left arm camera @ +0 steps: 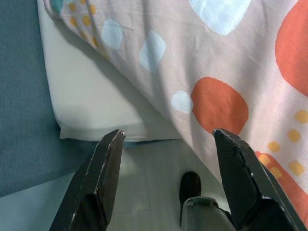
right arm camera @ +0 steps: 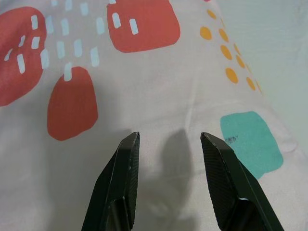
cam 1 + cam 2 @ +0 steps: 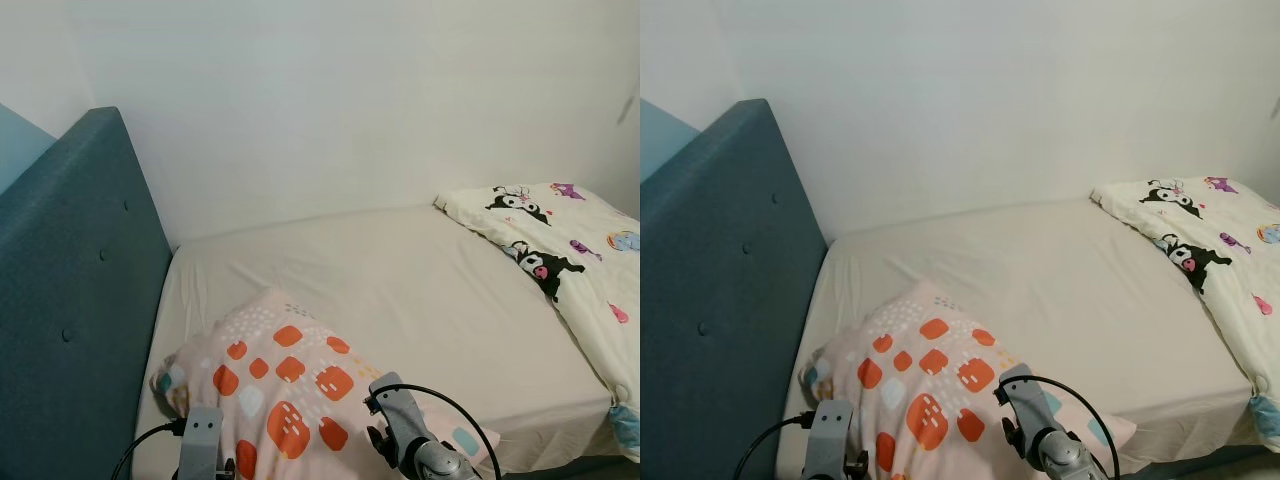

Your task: Clean up the room

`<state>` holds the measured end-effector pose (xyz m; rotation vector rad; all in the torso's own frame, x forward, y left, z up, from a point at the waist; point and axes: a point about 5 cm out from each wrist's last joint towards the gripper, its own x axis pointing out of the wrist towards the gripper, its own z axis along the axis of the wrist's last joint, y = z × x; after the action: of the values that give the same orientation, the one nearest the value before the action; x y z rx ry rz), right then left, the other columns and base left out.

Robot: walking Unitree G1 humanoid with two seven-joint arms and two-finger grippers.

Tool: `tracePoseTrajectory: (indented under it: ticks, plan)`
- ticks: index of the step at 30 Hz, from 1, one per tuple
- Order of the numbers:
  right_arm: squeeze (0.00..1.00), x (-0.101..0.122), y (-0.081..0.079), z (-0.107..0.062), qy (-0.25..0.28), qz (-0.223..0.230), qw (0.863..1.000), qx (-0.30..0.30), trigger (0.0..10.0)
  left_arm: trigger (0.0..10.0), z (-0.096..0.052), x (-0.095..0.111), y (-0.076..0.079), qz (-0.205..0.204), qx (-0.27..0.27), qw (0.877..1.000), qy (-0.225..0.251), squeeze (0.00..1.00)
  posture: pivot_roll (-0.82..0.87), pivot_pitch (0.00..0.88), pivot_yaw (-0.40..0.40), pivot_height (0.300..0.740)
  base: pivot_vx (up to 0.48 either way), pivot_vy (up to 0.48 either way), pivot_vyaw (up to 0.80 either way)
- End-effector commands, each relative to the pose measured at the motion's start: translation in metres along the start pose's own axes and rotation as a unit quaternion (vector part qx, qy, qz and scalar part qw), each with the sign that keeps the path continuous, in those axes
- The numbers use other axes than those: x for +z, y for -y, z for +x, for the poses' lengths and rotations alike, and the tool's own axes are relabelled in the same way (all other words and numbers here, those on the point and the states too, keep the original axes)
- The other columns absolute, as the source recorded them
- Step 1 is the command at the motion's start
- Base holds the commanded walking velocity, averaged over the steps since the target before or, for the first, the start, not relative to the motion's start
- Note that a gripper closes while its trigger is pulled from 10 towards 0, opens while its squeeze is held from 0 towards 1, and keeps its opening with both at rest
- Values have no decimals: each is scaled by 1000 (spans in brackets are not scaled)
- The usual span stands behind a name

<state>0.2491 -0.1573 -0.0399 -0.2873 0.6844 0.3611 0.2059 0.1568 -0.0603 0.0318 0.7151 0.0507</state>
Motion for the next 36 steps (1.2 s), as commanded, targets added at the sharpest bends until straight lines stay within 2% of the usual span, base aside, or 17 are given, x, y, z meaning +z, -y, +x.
tracePoseTrajectory:
  ticks: [1,19,36]
  plan:
    - [0,6,-4,2,5,-11,1000,7,10000,10000,0,1,-2,-3,7,1000,-2,0,-125,0,-13,740,0,0,0]
    - [0,9,-5,4,0,-17,1000,14,10000,10000,2,6,1,-18,14,1000,9,0,-125,0,-51,740,0,0,0]
    - [0,8,-9,5,2,-4,1000,9,10000,10000,-1,1,-4,-7,14,1000,5,0,-115,0,-12,740,0,0,0]
